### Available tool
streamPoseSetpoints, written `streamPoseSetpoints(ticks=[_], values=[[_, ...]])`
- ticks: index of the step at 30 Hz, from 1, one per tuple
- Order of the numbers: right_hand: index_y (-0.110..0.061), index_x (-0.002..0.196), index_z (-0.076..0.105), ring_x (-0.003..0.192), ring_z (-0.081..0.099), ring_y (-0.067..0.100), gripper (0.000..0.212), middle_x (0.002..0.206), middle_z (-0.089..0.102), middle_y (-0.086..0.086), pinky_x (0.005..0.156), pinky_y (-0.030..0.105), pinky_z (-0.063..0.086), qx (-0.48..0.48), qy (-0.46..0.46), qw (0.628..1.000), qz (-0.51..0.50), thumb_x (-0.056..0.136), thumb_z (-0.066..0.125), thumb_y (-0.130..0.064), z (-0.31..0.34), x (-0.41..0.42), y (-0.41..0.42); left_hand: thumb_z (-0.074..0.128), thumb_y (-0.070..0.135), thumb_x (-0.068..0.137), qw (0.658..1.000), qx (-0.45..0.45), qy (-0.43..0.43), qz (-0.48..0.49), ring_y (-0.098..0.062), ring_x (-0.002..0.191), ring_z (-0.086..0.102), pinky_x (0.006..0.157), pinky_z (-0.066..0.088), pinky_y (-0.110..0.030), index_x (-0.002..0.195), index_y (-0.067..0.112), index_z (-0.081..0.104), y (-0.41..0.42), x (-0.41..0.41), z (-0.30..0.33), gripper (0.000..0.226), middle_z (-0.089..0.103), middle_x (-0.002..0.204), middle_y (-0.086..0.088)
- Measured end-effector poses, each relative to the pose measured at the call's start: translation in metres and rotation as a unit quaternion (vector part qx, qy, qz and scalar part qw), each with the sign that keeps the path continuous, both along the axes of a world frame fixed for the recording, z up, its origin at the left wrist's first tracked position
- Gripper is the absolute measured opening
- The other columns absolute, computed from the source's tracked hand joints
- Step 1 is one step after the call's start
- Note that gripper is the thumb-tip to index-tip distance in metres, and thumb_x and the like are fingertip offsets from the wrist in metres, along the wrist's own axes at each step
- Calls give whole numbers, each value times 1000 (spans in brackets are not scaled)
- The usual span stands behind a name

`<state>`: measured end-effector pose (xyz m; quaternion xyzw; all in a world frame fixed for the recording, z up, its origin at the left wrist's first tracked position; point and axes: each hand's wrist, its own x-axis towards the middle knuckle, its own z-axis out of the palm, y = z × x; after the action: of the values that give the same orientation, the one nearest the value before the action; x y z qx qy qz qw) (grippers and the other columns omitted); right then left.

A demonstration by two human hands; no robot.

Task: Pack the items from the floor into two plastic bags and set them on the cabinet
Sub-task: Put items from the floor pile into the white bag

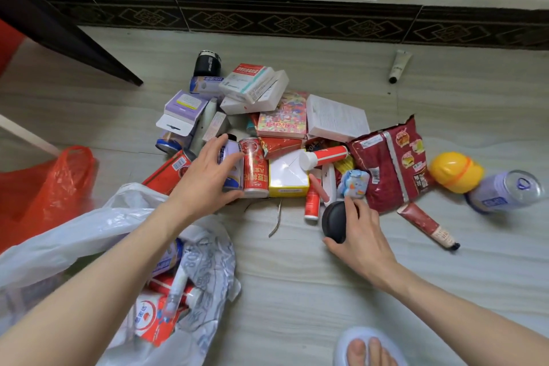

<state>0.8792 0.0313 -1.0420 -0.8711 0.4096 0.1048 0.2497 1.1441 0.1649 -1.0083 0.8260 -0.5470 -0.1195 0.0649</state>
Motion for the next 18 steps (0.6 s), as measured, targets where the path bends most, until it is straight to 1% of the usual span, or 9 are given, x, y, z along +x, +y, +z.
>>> streamPoseSetpoints(ticks=[2, 3, 5, 6, 8, 10, 13, 16, 18], values=[[-13, 145, 14, 130, 26, 25, 90, 145, 25, 6, 107, 34, 32, -4, -13, 1000, 5, 77, 64, -46, 3, -5, 0, 75, 42, 69, 1000, -10, 9, 4, -33, 131, 31, 105, 35, -42, 130, 17, 42, -3, 6, 3, 74, 23, 145, -16], [-13, 145, 16, 130, 26, 24, 90, 144, 25, 5, 106, 34, 33, -5, -23, 1000, 11, 76, 64, -46, 5, -6, 0, 76, 43, 67, 1000, -6, 20, 9, -32, 128, 34, 103, 36, -40, 128, 19, 42, -5, 8, 5, 73, 23, 143, -14], [-14, 144, 18, 130, 26, 21, 89, 144, 26, 3, 106, 32, 33, -7, -41, 999, 29, 76, 64, -47, 11, -7, -1, 76, 45, 64, 999, 1, 32, 27, -31, 125, 32, 102, 35, -39, 125, 21, 44, -8, 9, 7, 73, 26, 138, -12], [-14, 144, 19, 130, 26, 20, 89, 144, 27, 2, 106, 31, 33, -7, -50, 998, 37, 75, 65, -47, 14, -7, 0, 77, 45, 62, 999, -9, 31, 44, -31, 122, 33, 100, 34, -39, 124, 21, 47, -7, 8, 8, 73, 29, 133, -13], [-14, 144, 21, 129, 27, 19, 89, 142, 30, 2, 106, 30, 32, -6, -71, 996, 46, 74, 66, -46, 21, -2, 3, 79, 43, 59, 994, -49, 40, 87, -32, 114, 37, 93, 35, -37, 118, 20, 53, 0, 1, 12, 68, 36, 123, -14], [-15, 144, 21, 127, 28, 18, 89, 141, 32, 2, 105, 27, 29, -5, -98, 994, 55, 74, 68, -45, 28, 4, 9, 81, 43, 57, 988, -83, 58, 114, -30, 108, 40, 90, 36, -34, 114, 21, 56, 13, -8, 18, 66, 38, 117, -12], [-19, 146, 17, 126, 28, 15, 93, 138, 32, -3, 102, 21, 25, 4, -134, 987, 84, 72, 69, -44, 38, 16, 25, 84, 45, 53, 981, -122, 63, 134, -30, 106, 42, 90, 39, -34, 112, 22, 57, 43, -21, 31, 69, 39, 117, -13], [-15, 144, 23, 131, 28, 17, 88, 143, 30, 0, 107, 25, 26, 13, -136, 981, 135, 74, 68, -45, 45, 29, 47, 80, 52, 53, 976, -131, 71, 158, -25, 110, 42, 88, 40, -28, 115, 28, 54, 86, -29, 48, 71, 37, 120, -9], [-15, 143, 25, 131, 27, 18, 87, 143, 31, 1, 109, 27, 26, 22, -131, 977, 168, 74, 68, -45, 49, 39, 67, 80, 51, 52, 971, -133, 59, 190, -25, 109, 44, 89, 42, -29, 115, 25, 56, 119, -31, 56, 72, 39, 118, -9]])
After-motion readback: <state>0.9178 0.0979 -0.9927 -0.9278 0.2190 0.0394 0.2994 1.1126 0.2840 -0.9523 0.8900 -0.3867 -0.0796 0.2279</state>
